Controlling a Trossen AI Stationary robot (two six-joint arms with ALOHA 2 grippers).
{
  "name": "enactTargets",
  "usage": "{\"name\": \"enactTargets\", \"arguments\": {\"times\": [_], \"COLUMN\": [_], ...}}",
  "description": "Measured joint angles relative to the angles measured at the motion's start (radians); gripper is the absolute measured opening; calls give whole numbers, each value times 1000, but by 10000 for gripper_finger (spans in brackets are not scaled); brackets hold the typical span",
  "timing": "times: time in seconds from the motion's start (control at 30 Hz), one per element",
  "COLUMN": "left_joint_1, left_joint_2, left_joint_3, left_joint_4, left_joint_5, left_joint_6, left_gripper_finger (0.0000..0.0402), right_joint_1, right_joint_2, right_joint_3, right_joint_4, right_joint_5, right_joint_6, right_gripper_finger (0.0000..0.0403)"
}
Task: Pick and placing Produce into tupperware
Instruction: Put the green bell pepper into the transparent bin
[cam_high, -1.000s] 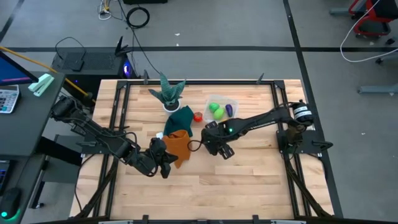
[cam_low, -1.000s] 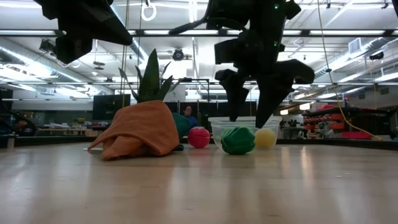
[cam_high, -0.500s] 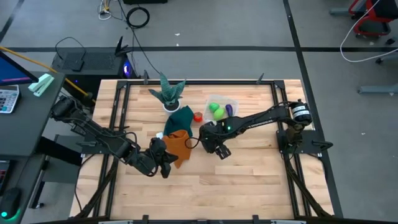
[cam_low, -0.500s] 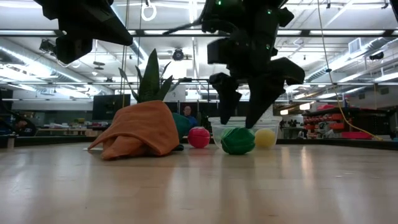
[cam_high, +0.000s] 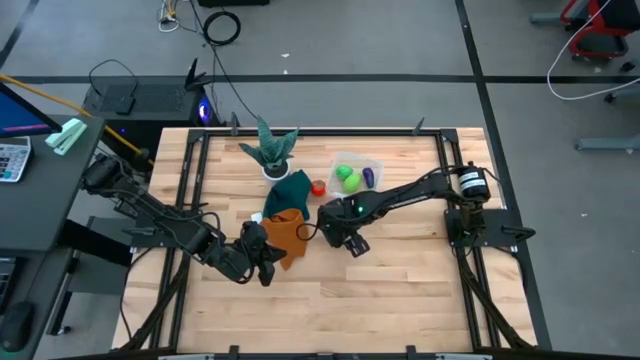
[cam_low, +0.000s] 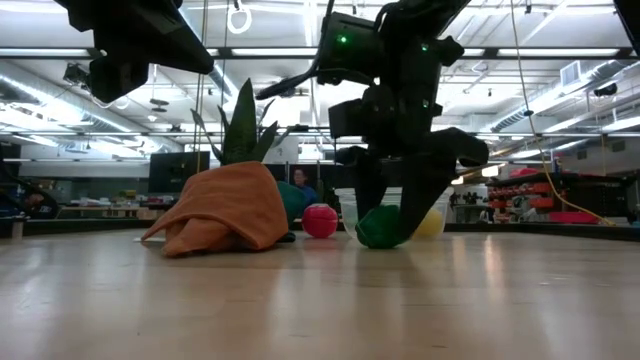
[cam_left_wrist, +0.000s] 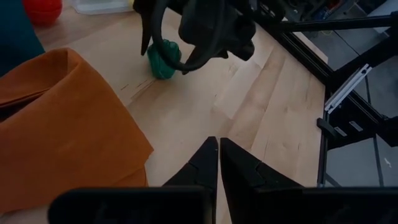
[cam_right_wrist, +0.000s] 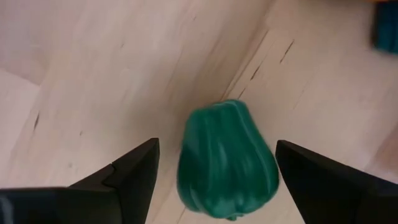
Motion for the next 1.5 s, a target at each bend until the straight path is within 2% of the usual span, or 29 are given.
{"name": "enactTargets", "arguments": {"times": [0.27, 0.57, 0.87, 1.23, 1.5], "left_joint_1": [0, 0, 0, 0, 0], "left_joint_2": [0, 0, 0, 0, 0], "left_joint_3": [0, 0, 0, 0, 0], "left_joint_4": [-1, 0, 0, -7, -7], "left_joint_5": [0, 0, 0, 0, -1], "left_joint_6": [-7, -7, -7, -7, -6], "left_gripper_finger": [12, 24, 12, 24, 12], "right_joint_1": [-2, -3, -2, -25, -128], "right_joint_2": [2, 0, -15, -21, -21], "right_joint_3": [0, 0, 5, 241, 358], "right_joint_4": [-3, -3, -28, -229, -257], "right_joint_5": [0, 0, 27, 83, 140], "right_joint_6": [44, 45, 52, 53, 50], "right_gripper_finger": [245, 193, 189, 188, 188]}}
